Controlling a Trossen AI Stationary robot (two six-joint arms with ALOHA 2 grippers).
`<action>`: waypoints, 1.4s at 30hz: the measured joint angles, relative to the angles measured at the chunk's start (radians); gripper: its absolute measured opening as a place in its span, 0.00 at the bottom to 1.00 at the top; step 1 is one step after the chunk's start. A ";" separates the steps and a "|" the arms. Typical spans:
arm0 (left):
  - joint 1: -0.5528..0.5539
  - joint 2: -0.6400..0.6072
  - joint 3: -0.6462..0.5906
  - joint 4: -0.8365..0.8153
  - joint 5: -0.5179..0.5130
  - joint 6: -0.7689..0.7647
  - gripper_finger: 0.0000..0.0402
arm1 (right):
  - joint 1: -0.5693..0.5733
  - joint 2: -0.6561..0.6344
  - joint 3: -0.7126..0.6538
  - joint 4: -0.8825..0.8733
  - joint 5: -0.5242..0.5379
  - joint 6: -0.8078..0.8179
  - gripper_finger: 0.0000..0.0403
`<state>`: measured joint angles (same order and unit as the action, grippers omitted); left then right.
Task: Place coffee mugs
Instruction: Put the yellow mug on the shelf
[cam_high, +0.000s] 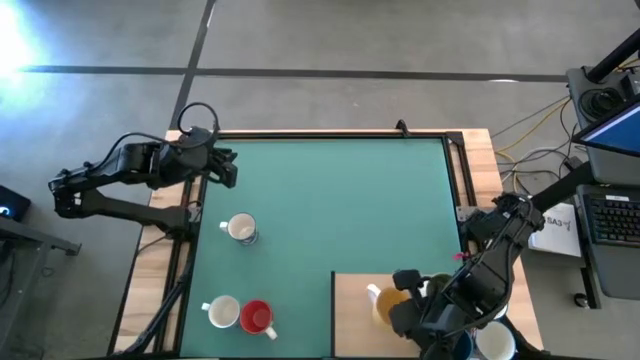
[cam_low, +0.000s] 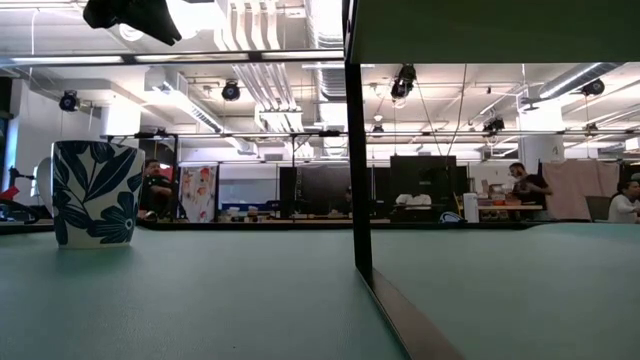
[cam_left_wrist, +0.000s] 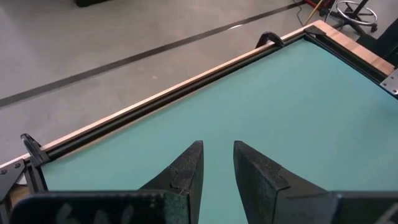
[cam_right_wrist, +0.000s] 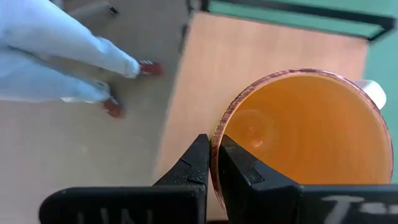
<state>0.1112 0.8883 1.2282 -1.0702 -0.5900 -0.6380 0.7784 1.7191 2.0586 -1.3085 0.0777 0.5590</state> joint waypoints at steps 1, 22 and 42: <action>0.000 0.000 0.000 0.000 0.000 0.000 0.18 | 0.000 0.000 -0.003 -0.018 0.007 -0.001 0.03; 0.000 0.000 0.000 0.000 -0.001 -0.003 0.18 | -0.002 0.000 -0.071 -0.047 0.025 0.028 0.03; 0.000 0.000 0.000 0.000 0.016 0.000 0.18 | -0.002 0.000 -0.067 -0.043 0.001 0.076 0.06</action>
<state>0.1108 0.8886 1.2282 -1.0702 -0.5735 -0.6380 0.7769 1.7195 1.9919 -1.3518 0.0792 0.6354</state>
